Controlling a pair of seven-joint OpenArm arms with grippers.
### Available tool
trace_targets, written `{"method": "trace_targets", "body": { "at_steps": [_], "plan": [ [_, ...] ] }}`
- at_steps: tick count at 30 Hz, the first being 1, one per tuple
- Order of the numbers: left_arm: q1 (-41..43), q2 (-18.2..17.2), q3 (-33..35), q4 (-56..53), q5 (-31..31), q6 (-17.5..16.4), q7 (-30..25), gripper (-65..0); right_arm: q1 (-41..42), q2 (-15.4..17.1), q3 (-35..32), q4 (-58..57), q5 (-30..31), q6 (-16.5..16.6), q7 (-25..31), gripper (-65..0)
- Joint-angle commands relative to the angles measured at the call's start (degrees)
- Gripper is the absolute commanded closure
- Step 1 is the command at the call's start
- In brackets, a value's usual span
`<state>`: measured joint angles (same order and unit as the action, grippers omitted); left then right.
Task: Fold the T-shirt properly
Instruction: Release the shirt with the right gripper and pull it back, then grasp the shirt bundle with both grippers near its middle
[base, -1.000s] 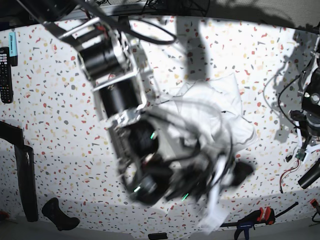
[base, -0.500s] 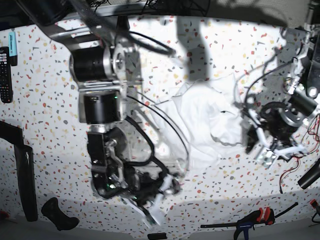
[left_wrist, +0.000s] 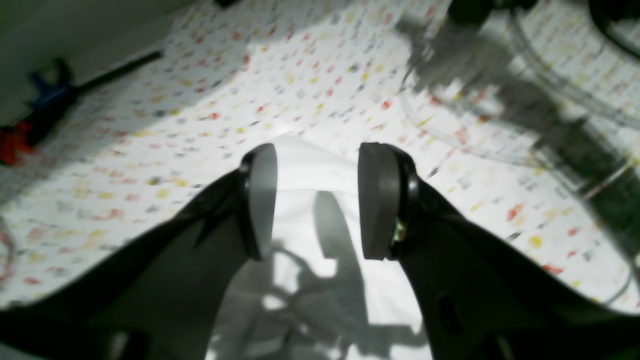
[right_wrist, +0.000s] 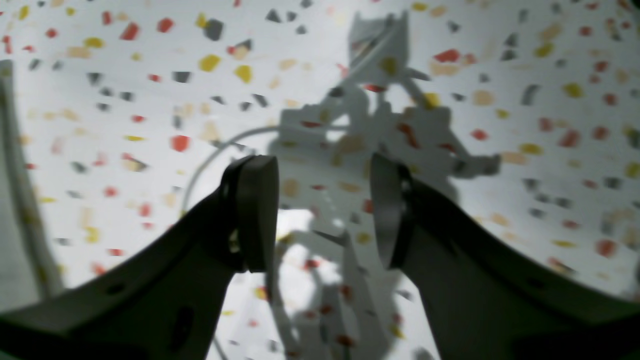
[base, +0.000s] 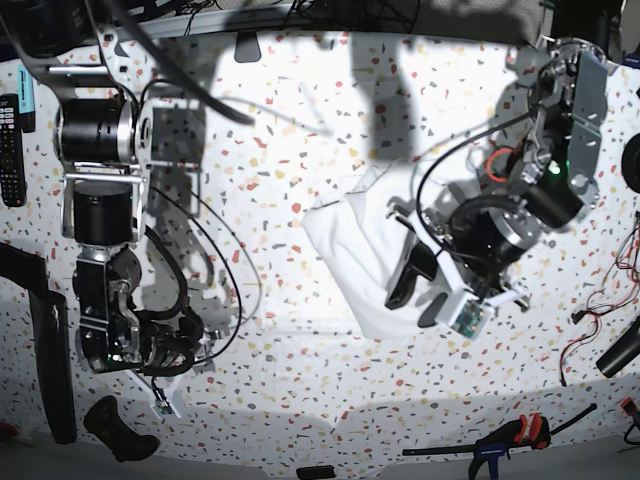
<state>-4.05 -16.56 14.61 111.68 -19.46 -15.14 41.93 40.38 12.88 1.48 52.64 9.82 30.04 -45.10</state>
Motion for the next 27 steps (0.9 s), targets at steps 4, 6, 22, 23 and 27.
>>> {"method": "trace_targets", "body": {
  "at_steps": [4, 6, 22, 23, 27],
  "plan": [
    [0.07, 3.78, -0.33, -9.14, 0.11, -0.46, -3.13, -25.4, 2.32, -1.03, 0.00, 1.07, 4.39, 1.86, 0.61, -29.5],
    [0.17, 5.35, -0.33, -12.09, 3.04, -3.74, -2.69, -25.4, 2.32, -1.99, 0.00, 1.07, 5.03, 3.61, 0.52, -29.5],
    [3.37, -2.67, -0.26, -14.60, 15.96, -6.56, -0.15, -25.4, 3.30, -13.75, -0.04, 1.09, 23.80, 9.96, -7.19, -29.5],
    [4.15, -2.62, -0.26, -14.60, 15.30, -6.58, -0.50, -25.4, 3.39, -15.13, -0.04, 1.09, 23.80, 9.96, -7.08, -29.5],
    [7.19, -2.60, -0.26, -14.60, 14.45, -8.72, -3.65, -25.4, 3.32, -20.15, -0.85, 1.09, 21.92, 9.96, -5.20, -29.5]
  ]
}}
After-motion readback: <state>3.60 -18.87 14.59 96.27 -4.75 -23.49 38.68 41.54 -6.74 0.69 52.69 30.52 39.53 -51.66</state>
